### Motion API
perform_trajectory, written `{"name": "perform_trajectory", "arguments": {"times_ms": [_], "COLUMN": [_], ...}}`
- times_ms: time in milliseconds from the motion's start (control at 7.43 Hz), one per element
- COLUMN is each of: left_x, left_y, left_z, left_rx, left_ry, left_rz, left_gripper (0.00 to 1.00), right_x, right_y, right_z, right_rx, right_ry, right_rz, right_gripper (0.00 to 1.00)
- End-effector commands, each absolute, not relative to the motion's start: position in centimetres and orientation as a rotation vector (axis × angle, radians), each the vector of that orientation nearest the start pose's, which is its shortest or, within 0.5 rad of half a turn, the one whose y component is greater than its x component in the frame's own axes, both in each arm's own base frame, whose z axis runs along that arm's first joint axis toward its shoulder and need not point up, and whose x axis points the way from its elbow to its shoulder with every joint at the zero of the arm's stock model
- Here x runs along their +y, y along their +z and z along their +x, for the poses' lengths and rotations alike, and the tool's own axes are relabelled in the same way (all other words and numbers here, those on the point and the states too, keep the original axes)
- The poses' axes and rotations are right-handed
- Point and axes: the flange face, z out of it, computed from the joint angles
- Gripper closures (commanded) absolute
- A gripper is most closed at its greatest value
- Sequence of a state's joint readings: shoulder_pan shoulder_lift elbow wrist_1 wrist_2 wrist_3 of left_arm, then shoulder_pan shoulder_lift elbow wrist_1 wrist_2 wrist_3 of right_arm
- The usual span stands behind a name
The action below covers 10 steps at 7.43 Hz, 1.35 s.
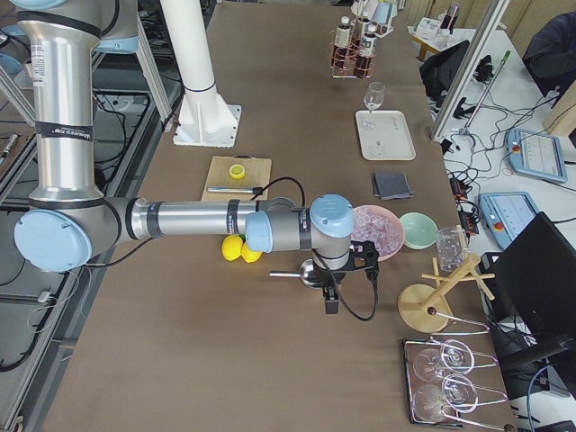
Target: Take tea from basket to plate
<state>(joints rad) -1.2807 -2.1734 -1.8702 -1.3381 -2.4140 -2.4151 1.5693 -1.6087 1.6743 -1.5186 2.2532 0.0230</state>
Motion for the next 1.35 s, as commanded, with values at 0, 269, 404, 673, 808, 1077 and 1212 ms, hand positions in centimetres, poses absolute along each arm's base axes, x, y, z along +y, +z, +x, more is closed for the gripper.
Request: {"name": "perform_trajectory", "arguments": {"times_ms": [0, 269, 404, 673, 808, 1077, 1212], "left_x": [-56.8, -54.1, -52.9, -51.0, -50.5, -49.9, -50.0], "left_y": [15.2, 12.1, 10.6, 8.2, 6.3, 5.5, 4.5], "left_z": [16.0, 23.6, 25.8, 28.8, 30.7, 34.5, 36.1], "left_rx": [0.885, 0.827, 0.815, 0.810, 0.806, 0.774, 0.771], "left_ry": [-1.619, -1.632, -1.592, -1.555, -1.527, -1.563, -1.558], "left_rz": [-0.762, -0.768, -0.779, -0.815, -0.826, -0.818, -0.804], "left_gripper": [1.00, 1.00, 1.00, 1.00, 1.00, 1.00, 1.00], "right_x": [-48.0, -47.8, -47.8, -47.6, -47.6, -47.6, -47.6], "right_y": [62.7, 62.9, 62.9, 63.2, 63.1, 63.2, 63.2], "right_z": [7.0, 7.0, 7.0, 7.0, 7.0, 7.0, 7.0], "right_rx": [-0.683, -0.682, -0.682, -0.680, -0.680, -0.678, -0.678], "right_ry": [-0.019, -0.019, -0.019, -0.020, -0.021, -0.020, -0.020], "right_rz": [0.104, 0.100, 0.100, 0.096, 0.098, 0.096, 0.095], "right_gripper": [0.00, 0.00, 0.00, 0.00, 0.00, 0.00, 0.00]}}
